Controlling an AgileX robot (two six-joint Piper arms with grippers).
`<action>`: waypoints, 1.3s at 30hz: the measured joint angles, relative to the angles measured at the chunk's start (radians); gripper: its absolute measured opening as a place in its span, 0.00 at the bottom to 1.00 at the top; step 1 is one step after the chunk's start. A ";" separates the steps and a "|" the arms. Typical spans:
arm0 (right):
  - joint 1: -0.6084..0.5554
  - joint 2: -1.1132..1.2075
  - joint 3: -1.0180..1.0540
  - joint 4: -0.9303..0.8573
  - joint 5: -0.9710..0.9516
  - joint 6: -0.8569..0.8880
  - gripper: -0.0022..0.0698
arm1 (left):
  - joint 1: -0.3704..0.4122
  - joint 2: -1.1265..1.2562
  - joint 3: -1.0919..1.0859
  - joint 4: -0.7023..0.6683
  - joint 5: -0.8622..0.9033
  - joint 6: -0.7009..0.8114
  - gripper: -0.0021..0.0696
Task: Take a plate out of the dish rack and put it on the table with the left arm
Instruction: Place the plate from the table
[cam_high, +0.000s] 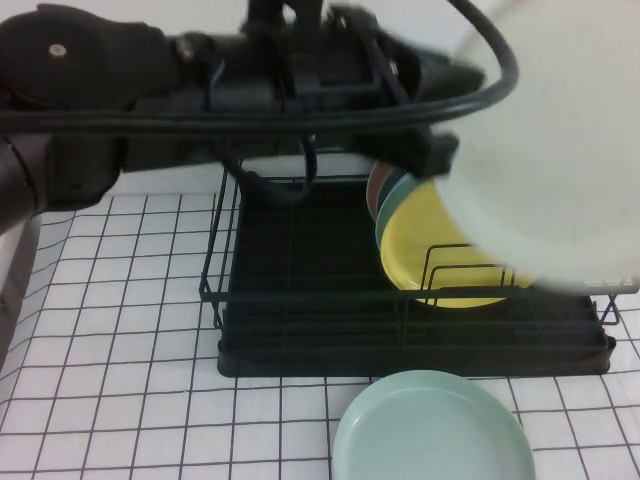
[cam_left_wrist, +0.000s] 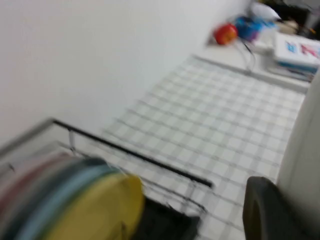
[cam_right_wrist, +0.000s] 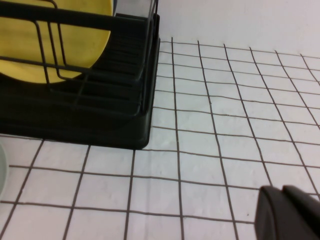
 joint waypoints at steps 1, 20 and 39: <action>0.000 0.000 0.000 0.000 0.000 0.000 0.02 | 0.000 -0.002 0.000 0.050 0.070 -0.076 0.08; 0.000 0.000 0.000 0.000 0.000 0.000 0.02 | 0.000 0.103 0.437 0.317 -0.002 -0.440 0.08; 0.000 0.000 0.000 0.000 0.000 0.000 0.02 | 0.002 0.183 0.436 0.287 -0.023 -0.422 0.77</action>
